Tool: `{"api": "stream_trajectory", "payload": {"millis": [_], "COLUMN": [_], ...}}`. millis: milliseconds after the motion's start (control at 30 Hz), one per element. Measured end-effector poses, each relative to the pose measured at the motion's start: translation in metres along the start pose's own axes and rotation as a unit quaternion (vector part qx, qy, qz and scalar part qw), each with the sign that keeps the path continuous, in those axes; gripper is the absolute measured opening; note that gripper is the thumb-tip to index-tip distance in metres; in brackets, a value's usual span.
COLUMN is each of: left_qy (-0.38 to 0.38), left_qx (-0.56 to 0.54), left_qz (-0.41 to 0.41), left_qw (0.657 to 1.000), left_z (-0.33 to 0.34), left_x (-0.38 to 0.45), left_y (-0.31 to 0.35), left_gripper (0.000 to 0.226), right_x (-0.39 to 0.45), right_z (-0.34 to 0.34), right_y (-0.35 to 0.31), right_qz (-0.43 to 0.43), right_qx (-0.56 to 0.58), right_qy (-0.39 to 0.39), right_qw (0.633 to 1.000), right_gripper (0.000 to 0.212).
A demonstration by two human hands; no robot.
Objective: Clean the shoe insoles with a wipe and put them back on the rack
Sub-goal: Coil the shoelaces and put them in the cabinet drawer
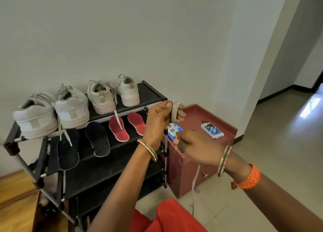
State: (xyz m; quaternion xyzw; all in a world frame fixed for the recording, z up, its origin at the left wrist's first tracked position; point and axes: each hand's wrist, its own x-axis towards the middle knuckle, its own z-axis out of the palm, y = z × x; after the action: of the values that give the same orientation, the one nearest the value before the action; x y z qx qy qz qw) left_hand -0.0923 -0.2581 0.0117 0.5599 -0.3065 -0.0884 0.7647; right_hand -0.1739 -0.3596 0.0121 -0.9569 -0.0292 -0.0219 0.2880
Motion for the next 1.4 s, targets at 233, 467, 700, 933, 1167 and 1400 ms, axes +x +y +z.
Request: {"api": "stream_trajectory", "payload": {"millis": [233, 467, 700, 933, 1167, 1400], "left_qy": [-0.023, -0.029, -0.002, -0.028, 0.0, -0.042], "left_qx": [0.109, 0.014, 0.093, 0.071, 0.032, 0.132], "left_qz": [0.05, 0.049, 0.073, 0.077, 0.059, 0.08], "left_qw": [0.993, 0.998, 0.993, 0.994, 0.998, 0.987], "left_z": [-0.003, 0.005, -0.002, 0.004, 0.0, 0.006], "left_x": [-0.007, -0.008, -0.006, -0.01, -0.007, -0.014], "left_y": [-0.019, -0.01, -0.023, -0.023, -0.023, -0.038], "left_gripper": [0.036, 0.037, 0.04, 0.072, 0.069, 0.084], "right_x": [0.004, 0.031, -0.01, 0.034, -0.011, 0.012], "right_z": [-0.072, -0.027, -0.031, -0.065, 0.01, -0.076], "right_y": [-0.026, 0.021, -0.022, 0.012, 0.002, -0.005], "right_qz": [-0.034, 0.021, -0.047, 0.002, -0.015, -0.011], "right_qx": [0.175, 0.021, 0.093, 0.08, 0.047, 0.205], "right_qy": [0.061, 0.089, -0.083, 0.162, -0.056, 0.077], "right_qw": [0.982, 0.996, 0.991, 0.984, 0.997, 0.976], "right_gripper": [0.033, 0.036, 0.032, 0.035, 0.035, 0.03]}}
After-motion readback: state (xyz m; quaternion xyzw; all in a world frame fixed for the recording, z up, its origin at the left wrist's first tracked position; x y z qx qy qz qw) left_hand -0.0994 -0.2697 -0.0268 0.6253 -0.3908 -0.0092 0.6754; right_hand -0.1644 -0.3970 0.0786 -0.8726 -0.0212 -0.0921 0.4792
